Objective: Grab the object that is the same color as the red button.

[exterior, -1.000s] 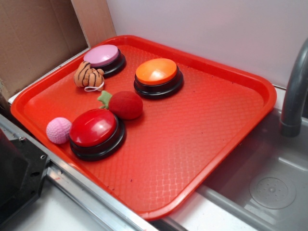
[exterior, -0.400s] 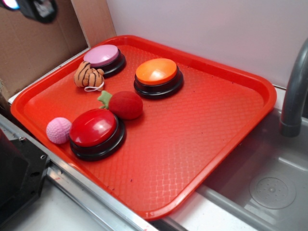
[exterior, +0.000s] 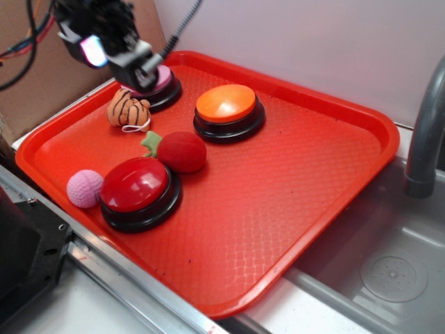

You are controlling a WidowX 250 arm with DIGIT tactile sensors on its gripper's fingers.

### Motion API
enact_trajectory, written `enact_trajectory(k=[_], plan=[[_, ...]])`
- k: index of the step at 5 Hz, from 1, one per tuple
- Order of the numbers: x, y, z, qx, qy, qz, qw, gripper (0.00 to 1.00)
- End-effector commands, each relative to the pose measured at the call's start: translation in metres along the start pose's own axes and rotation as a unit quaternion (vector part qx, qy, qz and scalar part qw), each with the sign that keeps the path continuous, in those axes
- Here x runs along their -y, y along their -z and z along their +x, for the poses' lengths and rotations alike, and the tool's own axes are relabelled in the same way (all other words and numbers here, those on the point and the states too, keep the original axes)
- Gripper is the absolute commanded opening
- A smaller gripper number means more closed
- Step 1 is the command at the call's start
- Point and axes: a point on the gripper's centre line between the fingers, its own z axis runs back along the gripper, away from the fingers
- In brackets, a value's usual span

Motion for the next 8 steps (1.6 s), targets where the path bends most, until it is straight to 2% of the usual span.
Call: enact_trajectory(k=[1,2,4,5,6,7,8], plan=[[0.007,0.049,0.022,-0.018,0.023,0.014,0.999,1.00],[0.011,0.078,0.027,-0.041,0.044,0.010,0.998,1.00],[0.005,0.110,0.030,-0.078,0.042,0.029,0.996,1.00],[0.004,0.109,0.030,-0.080,0.032,0.051,0.995,0.27],[-0.001,0.098,0.030,-0.070,0.014,0.061,0.996,0.00],[-0.017,0.072,0.030,-0.056,-0.033,0.063,0.996,0.00],[-0.037,0.032,0.032,-0.070,-0.079,0.008,0.994,0.00]])
